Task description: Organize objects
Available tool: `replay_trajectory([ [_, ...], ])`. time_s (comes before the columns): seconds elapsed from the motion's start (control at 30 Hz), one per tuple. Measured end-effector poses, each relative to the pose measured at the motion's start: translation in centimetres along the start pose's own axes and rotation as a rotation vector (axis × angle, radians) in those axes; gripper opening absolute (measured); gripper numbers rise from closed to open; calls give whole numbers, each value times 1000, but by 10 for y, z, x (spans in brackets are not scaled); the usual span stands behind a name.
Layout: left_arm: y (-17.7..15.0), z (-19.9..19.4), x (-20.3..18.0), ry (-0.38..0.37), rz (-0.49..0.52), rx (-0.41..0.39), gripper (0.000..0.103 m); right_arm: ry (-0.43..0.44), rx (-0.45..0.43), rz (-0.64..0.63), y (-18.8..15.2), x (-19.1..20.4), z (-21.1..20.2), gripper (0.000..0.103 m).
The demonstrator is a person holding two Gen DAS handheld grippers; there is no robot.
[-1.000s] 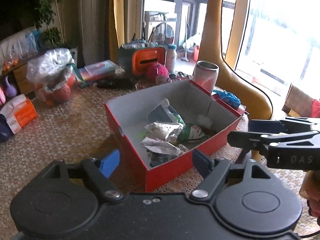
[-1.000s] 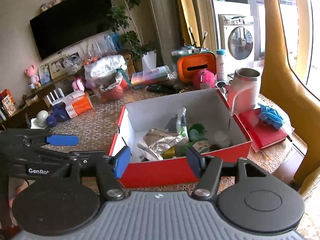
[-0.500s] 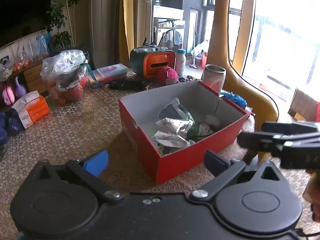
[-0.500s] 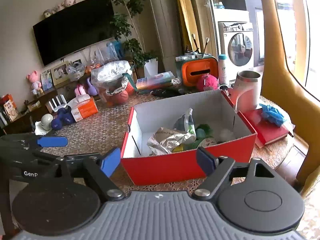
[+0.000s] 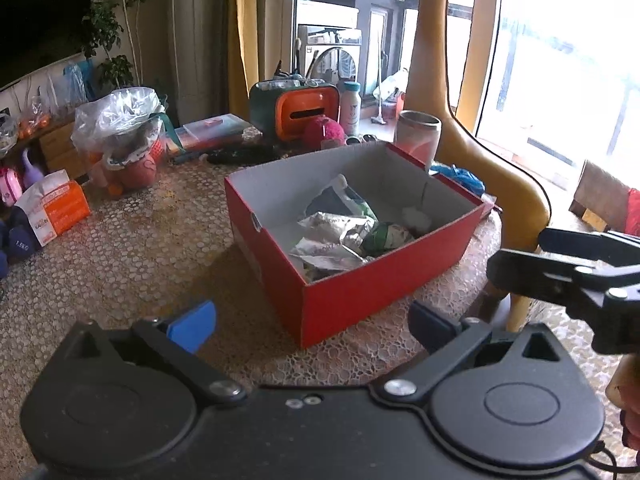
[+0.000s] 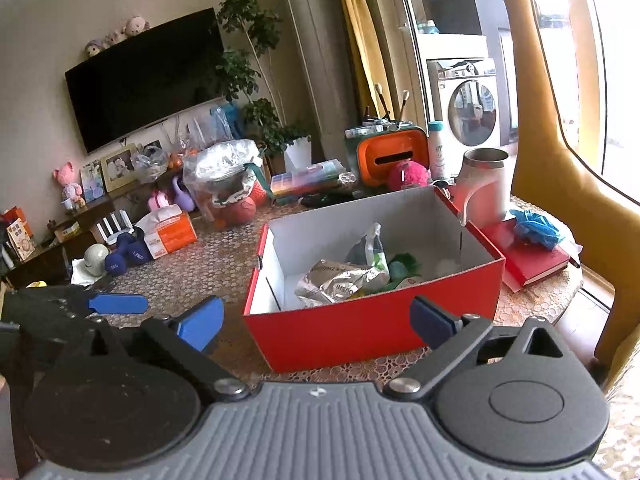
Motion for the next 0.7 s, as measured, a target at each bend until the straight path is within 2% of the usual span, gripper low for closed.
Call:
replay_trajectory([
  [0.17,-3,-1,-7,15,26,-4,102,-2,-18,4,-4,0,-7,101],
  [0.7,-5,2,-23,-34,32,5,102,-81,-3,59,-20,-28,-21,101],
])
Point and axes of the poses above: each gripper's, at about its wrist camera, not at the fingertips, and z roughly the way its jaws point, x to its left, y to its top, the point moved 10 cm from there along z, roughly the way its jaws point, and after that the axes turned 8 degrees about -z, right-handed, at the moved point
